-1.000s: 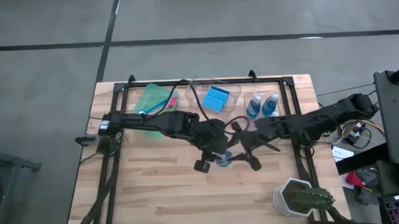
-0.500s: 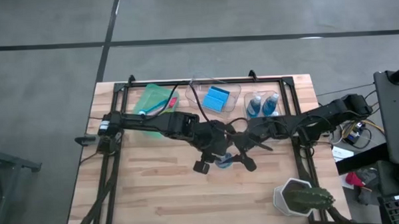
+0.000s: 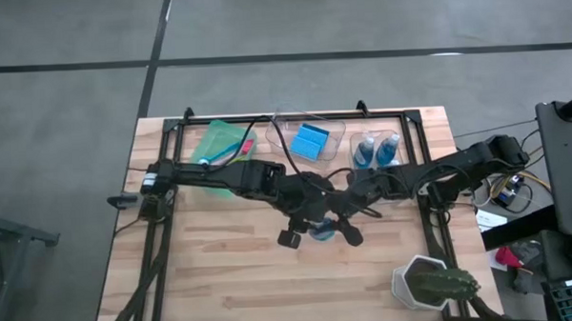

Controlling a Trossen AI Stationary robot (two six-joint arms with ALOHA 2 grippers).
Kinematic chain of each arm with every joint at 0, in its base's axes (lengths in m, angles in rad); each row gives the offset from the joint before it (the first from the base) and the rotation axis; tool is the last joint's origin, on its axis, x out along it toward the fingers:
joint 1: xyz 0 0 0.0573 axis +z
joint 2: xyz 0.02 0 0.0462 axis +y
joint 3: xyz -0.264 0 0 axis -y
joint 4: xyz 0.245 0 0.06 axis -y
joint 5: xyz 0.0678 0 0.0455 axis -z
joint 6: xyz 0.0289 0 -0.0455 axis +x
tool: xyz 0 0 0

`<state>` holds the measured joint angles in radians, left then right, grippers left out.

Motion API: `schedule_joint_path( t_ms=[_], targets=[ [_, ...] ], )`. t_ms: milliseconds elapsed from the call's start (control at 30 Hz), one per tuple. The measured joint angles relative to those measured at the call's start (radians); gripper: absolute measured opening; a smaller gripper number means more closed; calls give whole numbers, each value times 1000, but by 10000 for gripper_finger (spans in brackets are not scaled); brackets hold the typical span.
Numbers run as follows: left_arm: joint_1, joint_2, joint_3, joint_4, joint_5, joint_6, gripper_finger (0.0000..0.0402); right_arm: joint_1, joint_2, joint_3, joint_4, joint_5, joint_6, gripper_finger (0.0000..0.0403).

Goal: Pick & Place Kitchen Sink Supplies
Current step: Put the blue dishwashing liquid bottle into the right transparent bin

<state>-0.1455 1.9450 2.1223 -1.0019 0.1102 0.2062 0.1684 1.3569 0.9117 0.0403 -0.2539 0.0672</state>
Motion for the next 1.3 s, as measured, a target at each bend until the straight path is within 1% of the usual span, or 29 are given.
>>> schedule_joint_path(
  t_ms=[67,133,367,500,567,733,867,1067,1167,1300],
  targets=[
    [0,0,0,3,-1,-1,146,0,-7,1,-11,0,2,140],
    [0,-1,0,6,-7,-8,153,0,-14,1,-16,2,4,140],
    [0,-20,0,-3,-67,-23,191,2,-26,-3,-83,14,25,147],
    [2,-49,0,-3,-121,-23,214,2,-26,-3,-111,14,43,144],
    [2,-71,0,-9,-128,-23,220,2,-32,-3,-128,23,57,143],
    [-4,-122,0,-11,-120,-26,220,2,-71,-7,-186,124,70,143],
    [-11,-165,-6,-9,-94,-36,220,2,-130,-32,-194,190,71,142],
    [-22,-256,-99,-8,-106,-58,218,2,-264,-100,-195,251,90,142],
    [-23,-319,-179,8,-116,-81,218,2,-337,-136,-197,287,92,142],
    [-25,-424,-328,73,-139,-112,218,2,-424,-151,-255,348,109,142]
  ],
)
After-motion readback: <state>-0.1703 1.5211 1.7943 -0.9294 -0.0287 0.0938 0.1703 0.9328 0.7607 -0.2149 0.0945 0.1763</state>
